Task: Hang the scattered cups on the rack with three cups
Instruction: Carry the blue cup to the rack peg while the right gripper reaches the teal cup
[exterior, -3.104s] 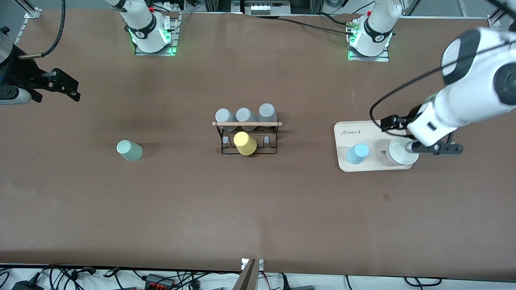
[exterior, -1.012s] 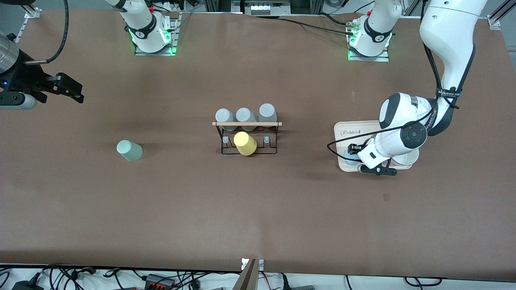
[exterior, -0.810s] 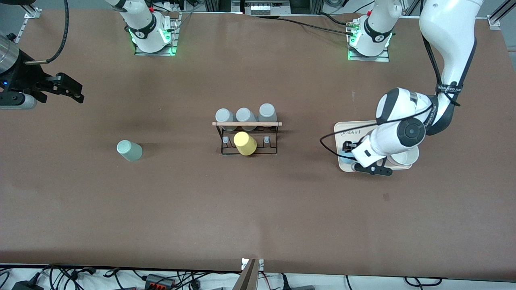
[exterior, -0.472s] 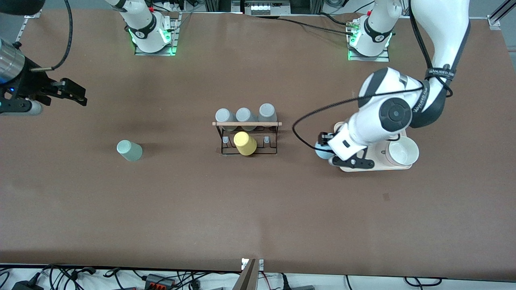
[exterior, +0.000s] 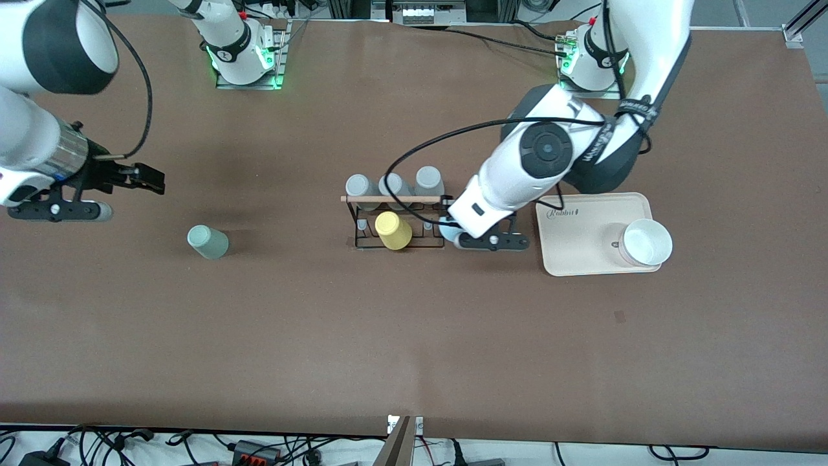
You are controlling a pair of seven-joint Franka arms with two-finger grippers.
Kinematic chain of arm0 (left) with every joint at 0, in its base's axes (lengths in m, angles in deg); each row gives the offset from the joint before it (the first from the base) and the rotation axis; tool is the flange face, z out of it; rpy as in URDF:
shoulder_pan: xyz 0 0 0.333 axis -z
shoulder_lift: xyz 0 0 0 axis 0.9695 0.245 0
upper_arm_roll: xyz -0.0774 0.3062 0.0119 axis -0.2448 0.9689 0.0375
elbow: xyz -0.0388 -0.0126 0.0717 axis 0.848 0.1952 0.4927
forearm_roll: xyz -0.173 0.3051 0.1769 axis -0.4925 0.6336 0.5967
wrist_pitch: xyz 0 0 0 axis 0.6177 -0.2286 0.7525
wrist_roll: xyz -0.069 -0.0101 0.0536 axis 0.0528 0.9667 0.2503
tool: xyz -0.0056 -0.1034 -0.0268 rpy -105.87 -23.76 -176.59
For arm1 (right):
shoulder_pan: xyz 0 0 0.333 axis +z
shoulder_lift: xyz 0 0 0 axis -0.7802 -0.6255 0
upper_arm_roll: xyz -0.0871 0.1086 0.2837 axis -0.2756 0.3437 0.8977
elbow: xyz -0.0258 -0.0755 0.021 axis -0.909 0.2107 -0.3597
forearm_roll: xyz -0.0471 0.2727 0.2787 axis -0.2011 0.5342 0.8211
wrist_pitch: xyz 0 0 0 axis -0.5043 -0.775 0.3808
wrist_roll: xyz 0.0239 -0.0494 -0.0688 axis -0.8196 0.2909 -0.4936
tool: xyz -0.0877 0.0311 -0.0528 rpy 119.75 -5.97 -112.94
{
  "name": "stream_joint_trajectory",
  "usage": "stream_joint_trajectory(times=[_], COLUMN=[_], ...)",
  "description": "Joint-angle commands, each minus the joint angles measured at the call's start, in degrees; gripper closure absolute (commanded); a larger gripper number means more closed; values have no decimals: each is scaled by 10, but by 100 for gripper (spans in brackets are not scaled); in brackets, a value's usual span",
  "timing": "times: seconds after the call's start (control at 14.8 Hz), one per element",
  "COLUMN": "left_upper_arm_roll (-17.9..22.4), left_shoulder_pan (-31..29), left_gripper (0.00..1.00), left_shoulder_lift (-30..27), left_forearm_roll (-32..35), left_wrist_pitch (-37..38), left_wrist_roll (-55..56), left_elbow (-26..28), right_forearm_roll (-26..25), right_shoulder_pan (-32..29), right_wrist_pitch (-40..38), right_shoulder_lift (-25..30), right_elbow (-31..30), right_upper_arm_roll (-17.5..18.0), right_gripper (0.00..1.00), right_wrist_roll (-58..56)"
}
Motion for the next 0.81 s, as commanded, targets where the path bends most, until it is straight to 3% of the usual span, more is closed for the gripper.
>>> stream_joint_trajectory(times=[0.0,0.4,0.74], left_upper_arm_roll=[6,9,10], left_shoulder_pan=[13,38,55], left_gripper=[100,100,100], left_shoulder_lift=[32,55,69], left_forearm_roll=[-6,-4,34], left_wrist_pitch=[11,-20,-25], left_wrist_roll=[7,7,6], left_elbow=[-48,-48,-44], right_forearm_roll=[-7,-7,-7], right_shoulder_pan=[-9,-28,-30], right_wrist_pitch=[87,246,314], right_shoulder_lift=[6,-82,-135], right_elbow=[-86,-150,-166], right_upper_arm_roll=[2,1,1], right_gripper=[0,0,0], right_wrist_roll=[0,-12,-39])
